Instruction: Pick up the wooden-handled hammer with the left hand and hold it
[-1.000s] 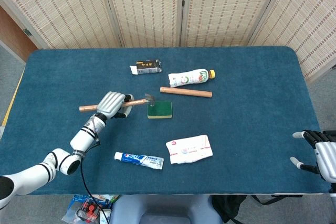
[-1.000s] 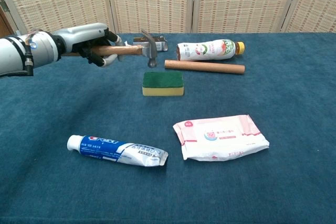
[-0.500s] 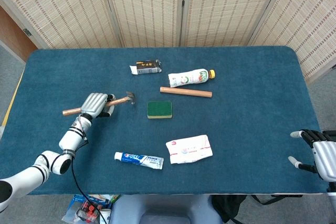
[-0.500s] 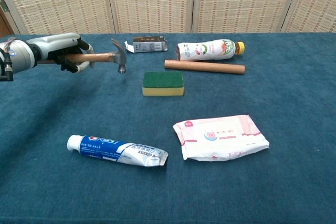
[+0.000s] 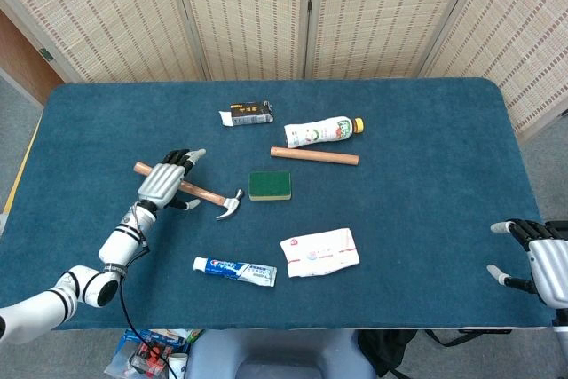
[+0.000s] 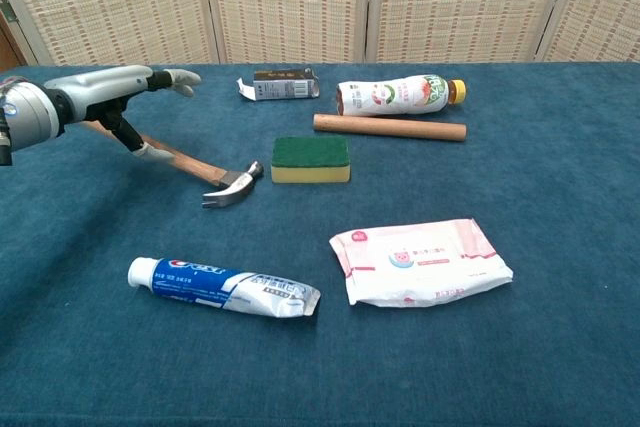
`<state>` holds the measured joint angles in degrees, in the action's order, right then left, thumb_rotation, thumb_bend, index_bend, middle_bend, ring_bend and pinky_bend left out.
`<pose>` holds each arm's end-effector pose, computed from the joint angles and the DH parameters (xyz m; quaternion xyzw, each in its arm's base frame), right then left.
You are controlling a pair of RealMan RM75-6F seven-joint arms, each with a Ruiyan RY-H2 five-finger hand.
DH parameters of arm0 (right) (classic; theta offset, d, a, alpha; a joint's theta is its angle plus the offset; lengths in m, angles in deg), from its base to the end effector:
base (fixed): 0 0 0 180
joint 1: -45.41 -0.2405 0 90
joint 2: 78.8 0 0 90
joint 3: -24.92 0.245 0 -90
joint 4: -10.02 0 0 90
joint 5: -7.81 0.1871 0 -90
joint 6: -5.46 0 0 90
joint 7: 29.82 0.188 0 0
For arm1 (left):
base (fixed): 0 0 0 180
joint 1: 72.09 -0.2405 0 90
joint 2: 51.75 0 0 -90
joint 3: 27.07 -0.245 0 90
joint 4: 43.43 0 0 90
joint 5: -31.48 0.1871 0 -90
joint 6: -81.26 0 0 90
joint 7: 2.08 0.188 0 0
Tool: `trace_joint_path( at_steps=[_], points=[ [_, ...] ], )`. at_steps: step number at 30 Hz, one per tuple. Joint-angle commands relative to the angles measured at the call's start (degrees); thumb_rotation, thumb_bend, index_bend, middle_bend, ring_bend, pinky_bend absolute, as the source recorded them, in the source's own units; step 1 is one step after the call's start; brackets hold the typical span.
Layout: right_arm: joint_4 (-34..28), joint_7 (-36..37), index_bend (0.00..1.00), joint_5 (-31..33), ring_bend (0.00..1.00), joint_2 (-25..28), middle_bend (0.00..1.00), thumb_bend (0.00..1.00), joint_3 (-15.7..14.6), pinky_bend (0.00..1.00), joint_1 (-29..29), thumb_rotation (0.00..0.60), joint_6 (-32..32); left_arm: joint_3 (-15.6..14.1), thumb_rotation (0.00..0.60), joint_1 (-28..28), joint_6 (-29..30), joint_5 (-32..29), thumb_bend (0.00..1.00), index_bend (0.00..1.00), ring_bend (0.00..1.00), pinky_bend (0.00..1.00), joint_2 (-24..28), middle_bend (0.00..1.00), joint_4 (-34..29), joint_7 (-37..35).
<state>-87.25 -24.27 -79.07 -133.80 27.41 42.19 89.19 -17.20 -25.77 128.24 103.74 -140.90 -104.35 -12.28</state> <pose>-0.2901 -0.2121 0.2088 0.5932 -0.4076 0.3829 0.5791 -0.1777 0.4362 0.0179 -0.7048 -0.4243 -0.3858 0.4176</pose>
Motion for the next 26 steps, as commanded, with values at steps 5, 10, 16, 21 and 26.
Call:
trace_joint_path(
  at_steps=[5,10,16,21,26],
  points=[
    [0.36,0.36,0.34,-0.36,0.27,0.11,0.33,0.14,-0.14,0.31,-0.09,0.6,-0.1,1.91,0.6,-5.63,5.47,-8.9,0.2,0.0,0.0,0.0,7.46,0.0,-13.12,9.59],
    [0.6,0.75,0.34,-0.79,0.27,0.37,0.33,0.14,-0.23,0.31,-0.25,0.6,-0.18,0.66,0.6,-11.37,14.42,-12.1,0.19,0.0,0.0,0.0,12.39,0.0,-22.18,17.16],
    [0.82,0.84,0.34,-0.62,0.27,0.26,0.33,0.14,-0.36,0.31,-0.76,0.6,-1.29,-2.76,0.6,-19.07,25.82,-8.65,0.19,0.0,0.0,0.0,15.78,0.0,-28.35,19.95],
    [0.9,1.12,0.34,-1.45,0.27,0.09,0.33,0.14,-0.53,0.31,-1.14,0.6,-1.51,-5.3,0.6,-24.64,32.89,-4.46,0.19,0.02,0.0,0.0,17.64,0.0,-31.24,18.72],
    [1.49,1.41,0.34,-2.49,0.27,-0.46,0.33,0.13,-0.68,0.31,-1.35,0.6,-1.14,-8.06,0.6,-29.03,36.83,-0.88,0.19,0.03,0.0,0.0,20.52,0.0,-34.63,18.74]
  ],
)
